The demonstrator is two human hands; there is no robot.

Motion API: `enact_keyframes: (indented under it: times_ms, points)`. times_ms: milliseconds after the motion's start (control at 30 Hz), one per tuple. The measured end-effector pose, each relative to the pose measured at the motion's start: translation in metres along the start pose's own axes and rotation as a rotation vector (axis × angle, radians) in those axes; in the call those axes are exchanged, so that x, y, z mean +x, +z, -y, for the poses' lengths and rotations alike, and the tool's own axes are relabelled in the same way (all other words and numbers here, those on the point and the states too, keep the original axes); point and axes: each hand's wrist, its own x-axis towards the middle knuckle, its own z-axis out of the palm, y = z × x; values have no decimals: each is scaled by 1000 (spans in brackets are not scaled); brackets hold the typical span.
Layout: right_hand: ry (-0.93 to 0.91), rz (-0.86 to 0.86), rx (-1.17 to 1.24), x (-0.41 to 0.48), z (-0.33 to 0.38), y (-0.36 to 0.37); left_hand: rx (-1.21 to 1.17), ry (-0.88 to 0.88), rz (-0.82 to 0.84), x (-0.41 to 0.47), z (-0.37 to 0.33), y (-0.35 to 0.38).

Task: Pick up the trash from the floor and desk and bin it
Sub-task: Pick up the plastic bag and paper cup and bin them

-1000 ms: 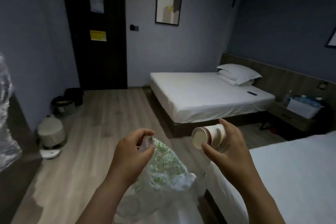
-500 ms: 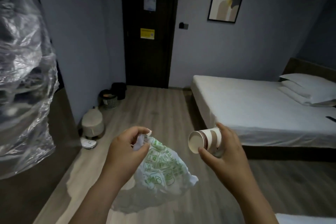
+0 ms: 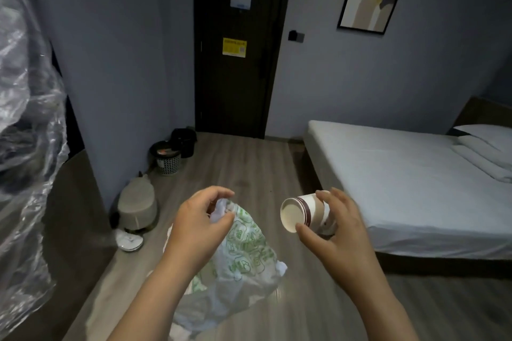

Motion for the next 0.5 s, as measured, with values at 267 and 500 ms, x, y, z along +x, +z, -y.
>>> enact_keyframes:
  times_ms: [267, 500]
  points:
    - [10, 28, -1, 108, -13, 65, 34, -9, 20, 111, 55, 14]
    - [-57, 112, 83, 225, -36, 131, 89, -45, -60, 219, 92, 24]
